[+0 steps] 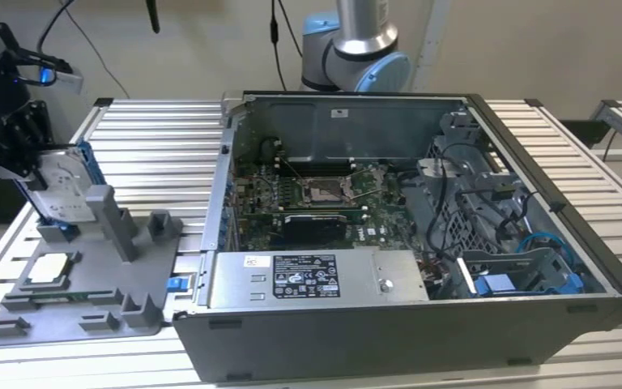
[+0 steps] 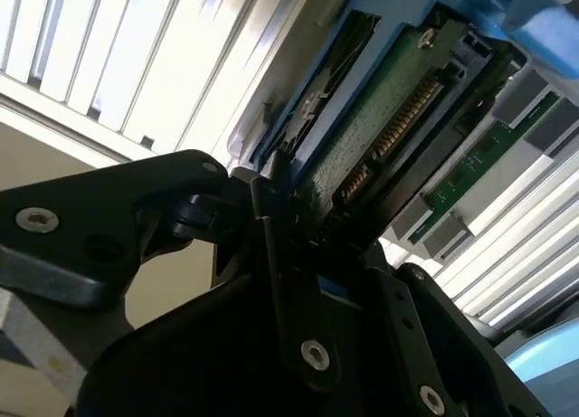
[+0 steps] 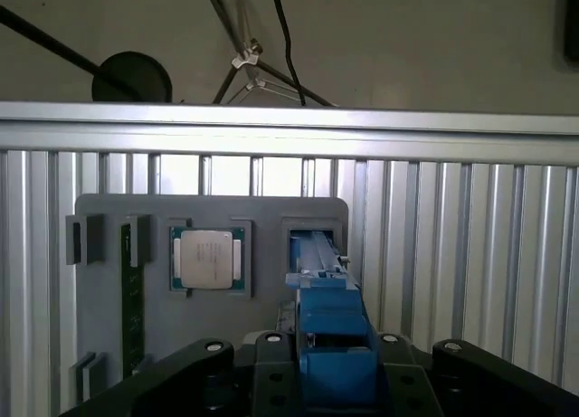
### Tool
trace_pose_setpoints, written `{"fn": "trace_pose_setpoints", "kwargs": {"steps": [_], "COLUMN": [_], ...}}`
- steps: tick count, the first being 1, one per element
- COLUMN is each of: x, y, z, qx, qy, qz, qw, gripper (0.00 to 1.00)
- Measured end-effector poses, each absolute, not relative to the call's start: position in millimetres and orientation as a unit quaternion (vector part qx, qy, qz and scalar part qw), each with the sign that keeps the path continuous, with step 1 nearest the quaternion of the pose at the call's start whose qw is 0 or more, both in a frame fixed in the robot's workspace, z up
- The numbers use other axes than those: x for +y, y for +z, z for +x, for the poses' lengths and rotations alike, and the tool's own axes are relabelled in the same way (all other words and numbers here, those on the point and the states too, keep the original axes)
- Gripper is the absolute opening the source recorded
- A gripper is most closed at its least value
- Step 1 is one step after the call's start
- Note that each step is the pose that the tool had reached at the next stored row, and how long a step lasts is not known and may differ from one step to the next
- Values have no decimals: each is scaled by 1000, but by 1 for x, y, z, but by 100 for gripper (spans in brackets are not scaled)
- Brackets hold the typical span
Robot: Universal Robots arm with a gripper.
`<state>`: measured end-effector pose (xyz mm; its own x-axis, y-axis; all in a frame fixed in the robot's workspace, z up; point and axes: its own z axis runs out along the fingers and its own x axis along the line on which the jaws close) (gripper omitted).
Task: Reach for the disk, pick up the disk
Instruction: 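Pick up the disk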
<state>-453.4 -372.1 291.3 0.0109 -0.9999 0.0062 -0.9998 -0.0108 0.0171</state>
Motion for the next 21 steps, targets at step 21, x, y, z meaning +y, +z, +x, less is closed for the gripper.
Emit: {"fn": "trace_pose_setpoints", "kwargs": {"steps": [21], "x": [-372], "y": [355], "z": [-453], "qx": [-703], "qy": [-4], "qz": [711], "qw": [8], "gripper": [0]}}
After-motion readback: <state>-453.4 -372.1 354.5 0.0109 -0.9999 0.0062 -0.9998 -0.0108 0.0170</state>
